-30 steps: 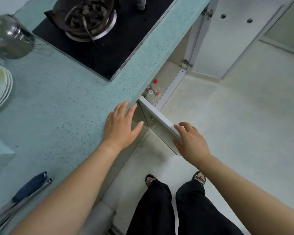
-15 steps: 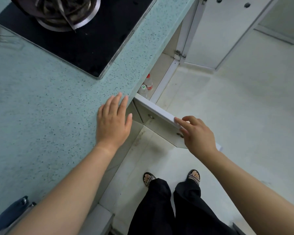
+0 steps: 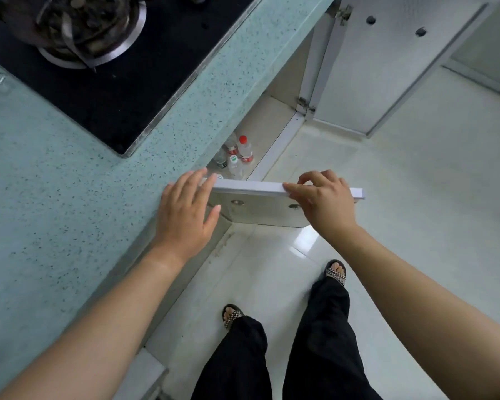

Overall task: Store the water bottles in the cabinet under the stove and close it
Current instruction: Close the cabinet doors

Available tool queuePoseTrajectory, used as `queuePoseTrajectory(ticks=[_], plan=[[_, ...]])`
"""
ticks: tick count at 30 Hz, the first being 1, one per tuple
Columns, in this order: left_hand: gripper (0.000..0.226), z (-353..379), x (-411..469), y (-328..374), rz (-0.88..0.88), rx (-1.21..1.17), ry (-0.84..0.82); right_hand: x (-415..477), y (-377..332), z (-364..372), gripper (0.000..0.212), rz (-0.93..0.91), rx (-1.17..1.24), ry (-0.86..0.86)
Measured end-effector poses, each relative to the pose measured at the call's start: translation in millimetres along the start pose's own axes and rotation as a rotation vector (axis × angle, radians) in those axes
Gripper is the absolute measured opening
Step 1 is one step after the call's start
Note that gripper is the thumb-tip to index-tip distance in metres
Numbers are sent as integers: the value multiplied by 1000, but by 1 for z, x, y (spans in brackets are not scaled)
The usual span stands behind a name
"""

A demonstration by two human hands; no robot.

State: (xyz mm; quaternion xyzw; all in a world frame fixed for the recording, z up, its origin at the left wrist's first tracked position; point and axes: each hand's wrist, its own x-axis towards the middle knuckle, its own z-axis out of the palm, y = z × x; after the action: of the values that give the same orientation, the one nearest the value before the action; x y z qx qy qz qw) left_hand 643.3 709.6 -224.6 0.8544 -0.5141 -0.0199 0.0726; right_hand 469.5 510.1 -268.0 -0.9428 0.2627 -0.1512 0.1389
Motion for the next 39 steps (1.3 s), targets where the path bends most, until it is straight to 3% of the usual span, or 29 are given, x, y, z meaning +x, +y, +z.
queuePoseTrajectory(ticks=[6, 9, 13, 18, 23, 27, 32, 35, 39], plan=[[59, 29, 33, 72, -161, 8, -175, 69, 44, -4, 16, -69, 167, -65], [67, 45, 47, 89, -339, -6, -217, 86, 74, -7, 34, -154, 121, -192], [70, 48, 64, 100, -440, -10, -182, 98, 97, -13, 58, -308, 29, -451], [74, 51, 73, 106, -499, 24, -179, 108, 104, -10, 69, -382, -64, -512], [73, 61, 90, 103, -564, 39, -112, 145, 101, 2, 62, -414, -31, -477], [72, 65, 101, 100, -611, 24, -72, 166, 97, 9, 62, -426, 0, -497], [75, 40, 107, 107, -656, -34, -227, 170, 90, -21, 60, -377, 64, -612], [72, 17, 114, 111, -658, -66, -286, 161, 88, -59, 56, -243, 122, -545], [67, -16, 132, 127, -519, -66, -276, 145, 94, -106, 56, -131, 125, -477]])
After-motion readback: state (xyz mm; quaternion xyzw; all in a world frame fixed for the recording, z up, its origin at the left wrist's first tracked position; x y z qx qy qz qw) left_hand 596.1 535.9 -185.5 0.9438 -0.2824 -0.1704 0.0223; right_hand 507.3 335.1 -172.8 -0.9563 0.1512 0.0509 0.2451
